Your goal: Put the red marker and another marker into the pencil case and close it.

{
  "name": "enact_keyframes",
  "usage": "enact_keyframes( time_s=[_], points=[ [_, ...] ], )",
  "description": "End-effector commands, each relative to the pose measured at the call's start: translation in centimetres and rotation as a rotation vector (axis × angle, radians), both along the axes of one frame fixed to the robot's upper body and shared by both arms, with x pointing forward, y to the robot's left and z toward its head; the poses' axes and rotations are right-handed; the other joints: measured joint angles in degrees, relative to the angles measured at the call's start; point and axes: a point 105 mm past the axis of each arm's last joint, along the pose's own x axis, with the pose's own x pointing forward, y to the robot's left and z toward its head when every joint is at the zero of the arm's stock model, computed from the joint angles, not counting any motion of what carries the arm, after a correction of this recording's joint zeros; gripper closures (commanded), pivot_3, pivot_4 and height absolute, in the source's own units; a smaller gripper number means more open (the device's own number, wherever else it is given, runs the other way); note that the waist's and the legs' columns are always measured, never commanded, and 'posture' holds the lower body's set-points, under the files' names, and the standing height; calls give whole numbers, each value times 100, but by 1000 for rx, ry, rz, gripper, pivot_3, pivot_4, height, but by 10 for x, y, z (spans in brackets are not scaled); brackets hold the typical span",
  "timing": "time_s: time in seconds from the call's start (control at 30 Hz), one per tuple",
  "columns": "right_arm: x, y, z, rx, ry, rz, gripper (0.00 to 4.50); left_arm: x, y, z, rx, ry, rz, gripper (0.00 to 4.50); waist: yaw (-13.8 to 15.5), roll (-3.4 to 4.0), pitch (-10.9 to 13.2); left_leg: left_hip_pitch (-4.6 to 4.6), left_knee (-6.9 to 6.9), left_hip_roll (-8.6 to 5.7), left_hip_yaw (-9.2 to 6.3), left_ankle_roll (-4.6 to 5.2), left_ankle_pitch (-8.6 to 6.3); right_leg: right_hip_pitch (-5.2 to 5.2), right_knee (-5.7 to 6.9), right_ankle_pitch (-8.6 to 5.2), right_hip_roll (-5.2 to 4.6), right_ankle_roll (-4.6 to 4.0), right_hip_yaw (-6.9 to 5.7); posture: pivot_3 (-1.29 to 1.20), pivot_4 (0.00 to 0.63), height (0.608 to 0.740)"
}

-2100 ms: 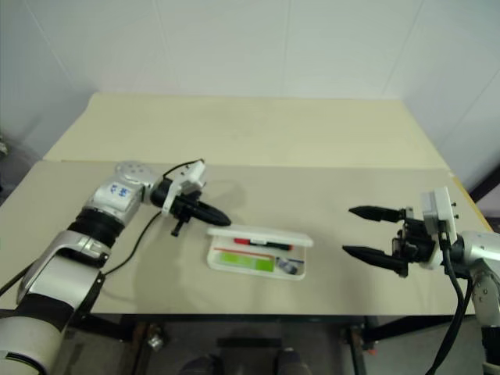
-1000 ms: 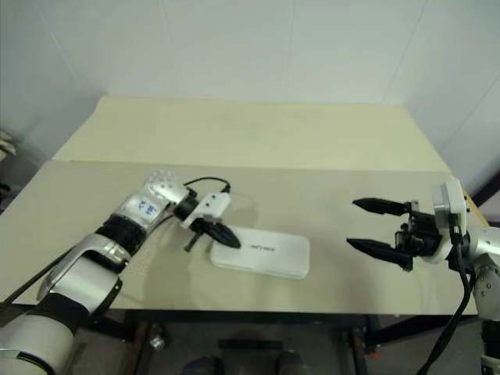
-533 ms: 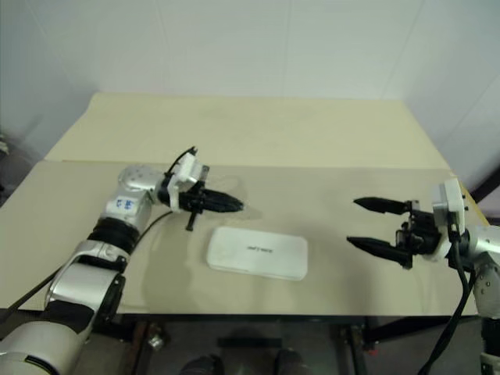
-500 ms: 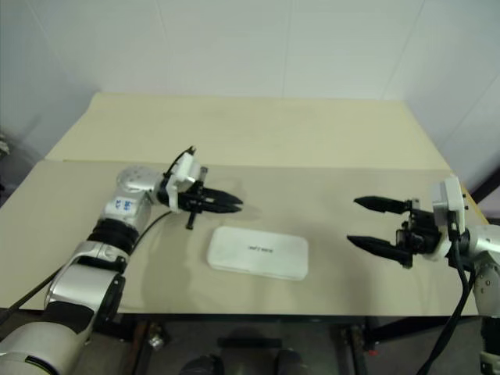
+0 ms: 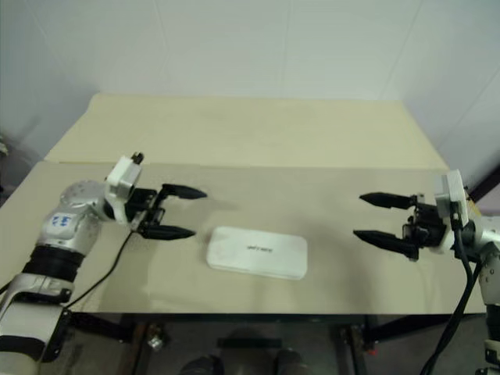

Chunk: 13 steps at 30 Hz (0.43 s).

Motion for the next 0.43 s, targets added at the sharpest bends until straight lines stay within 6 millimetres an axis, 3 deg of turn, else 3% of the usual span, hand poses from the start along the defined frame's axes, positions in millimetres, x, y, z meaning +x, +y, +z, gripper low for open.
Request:
enact_keyframes(
  time_s=[0.03,0.27,0.43],
  points=[
    [-1,0,13,-31,-67,13,0,-16,4,4,29,-12,-121,27,-5,0,0,0,0,0,0,0,0,0,0,0,0,0,0,0,150,740],
    [-11,15,12,-28,-71,59,0,-14,13,-6,102,10,-88,27,-17,0,0,-1,-10,1,0,-2,-1,-4,-5,-5,0,-8,-2,0,150,740],
    [-13,26,18,-14,-96,74,0,-3,13,7,62,-38,-57,27,-38,0,0,-2,-5,1,0,-3,-2,-3,-5,-5,0,-9,-3,0,150,740]
  ],
)
